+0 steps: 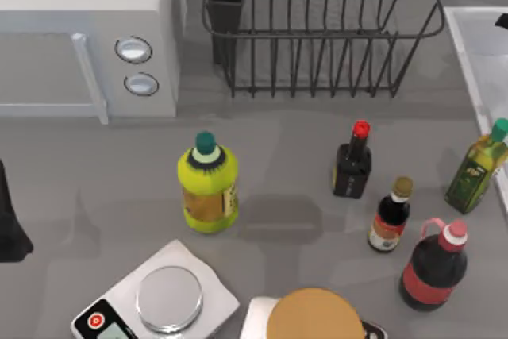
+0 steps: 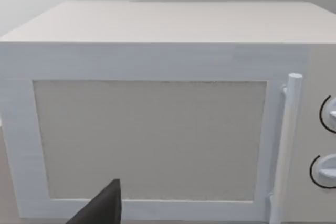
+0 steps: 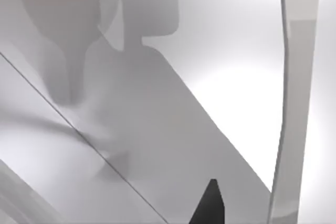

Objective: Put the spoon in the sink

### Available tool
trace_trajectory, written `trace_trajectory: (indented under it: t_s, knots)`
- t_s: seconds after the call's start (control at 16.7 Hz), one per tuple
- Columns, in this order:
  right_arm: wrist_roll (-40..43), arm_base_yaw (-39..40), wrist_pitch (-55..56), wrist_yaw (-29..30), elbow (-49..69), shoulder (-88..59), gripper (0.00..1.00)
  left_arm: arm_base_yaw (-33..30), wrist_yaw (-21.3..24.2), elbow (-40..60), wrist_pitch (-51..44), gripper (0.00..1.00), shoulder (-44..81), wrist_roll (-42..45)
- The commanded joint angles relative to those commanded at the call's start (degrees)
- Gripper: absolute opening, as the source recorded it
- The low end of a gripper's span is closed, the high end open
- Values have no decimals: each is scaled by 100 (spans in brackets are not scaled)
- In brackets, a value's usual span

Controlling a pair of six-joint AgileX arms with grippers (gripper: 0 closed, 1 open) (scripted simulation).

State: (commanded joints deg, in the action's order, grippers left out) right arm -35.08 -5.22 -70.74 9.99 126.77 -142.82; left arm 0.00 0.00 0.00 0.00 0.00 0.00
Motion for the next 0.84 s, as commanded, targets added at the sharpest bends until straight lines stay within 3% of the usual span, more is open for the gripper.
trace_trajectory:
  t_s: [0.48,0.84]
  knots:
    - [0,0,0,0,0,0,98,0,0,0,0,100,0,0]
    - [0,0,0,0,0,0,100,0,0,0,0,100,0,0]
